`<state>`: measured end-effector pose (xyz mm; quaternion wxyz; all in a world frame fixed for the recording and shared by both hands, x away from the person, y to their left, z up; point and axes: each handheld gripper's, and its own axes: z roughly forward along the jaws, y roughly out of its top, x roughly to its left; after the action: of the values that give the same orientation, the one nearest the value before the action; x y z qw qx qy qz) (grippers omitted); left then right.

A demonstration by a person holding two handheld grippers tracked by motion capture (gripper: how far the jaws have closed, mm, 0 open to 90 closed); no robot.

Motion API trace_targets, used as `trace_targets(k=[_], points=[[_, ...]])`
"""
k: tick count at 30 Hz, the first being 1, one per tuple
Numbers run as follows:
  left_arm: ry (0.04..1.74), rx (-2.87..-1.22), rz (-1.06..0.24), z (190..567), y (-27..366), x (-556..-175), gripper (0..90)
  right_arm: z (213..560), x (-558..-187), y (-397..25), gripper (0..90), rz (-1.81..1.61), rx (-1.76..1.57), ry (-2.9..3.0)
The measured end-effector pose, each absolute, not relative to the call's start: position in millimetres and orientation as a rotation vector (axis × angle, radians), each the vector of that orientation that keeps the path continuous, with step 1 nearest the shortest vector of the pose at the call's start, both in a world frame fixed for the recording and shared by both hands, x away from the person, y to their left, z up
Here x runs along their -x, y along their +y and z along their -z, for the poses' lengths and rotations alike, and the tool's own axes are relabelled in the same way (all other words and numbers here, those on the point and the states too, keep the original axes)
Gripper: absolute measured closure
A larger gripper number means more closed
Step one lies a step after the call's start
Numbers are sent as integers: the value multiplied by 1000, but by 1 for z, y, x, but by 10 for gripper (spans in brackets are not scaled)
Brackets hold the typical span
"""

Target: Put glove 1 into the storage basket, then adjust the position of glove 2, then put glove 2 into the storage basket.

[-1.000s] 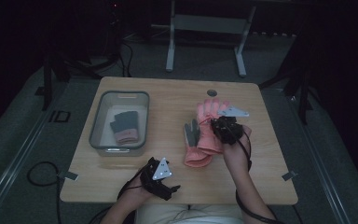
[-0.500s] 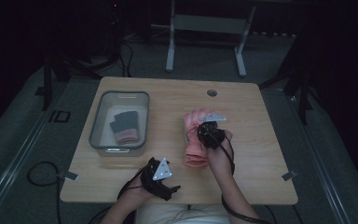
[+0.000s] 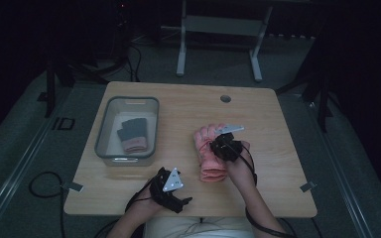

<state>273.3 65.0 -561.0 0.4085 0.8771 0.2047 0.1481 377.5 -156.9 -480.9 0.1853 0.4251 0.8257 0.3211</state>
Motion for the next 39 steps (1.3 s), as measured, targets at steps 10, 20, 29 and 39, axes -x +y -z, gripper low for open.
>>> trace_targets(k=[10,20,29,39], points=[[517,-2210,-375,561,65,-273,49,476,-378,-153,625,-979,-1174,2318],[518,-2211,-375,561,65,-274,49,460,-375,-164,605,-1049,-1156,2299],[523,-2208,-375,561,66,-274,49,455,-372,-171,603,-1054,-1138,2292],[529,-2205,-370,561,66,-274,49,455,-371,-175,602,-1057,-1138,2290]])
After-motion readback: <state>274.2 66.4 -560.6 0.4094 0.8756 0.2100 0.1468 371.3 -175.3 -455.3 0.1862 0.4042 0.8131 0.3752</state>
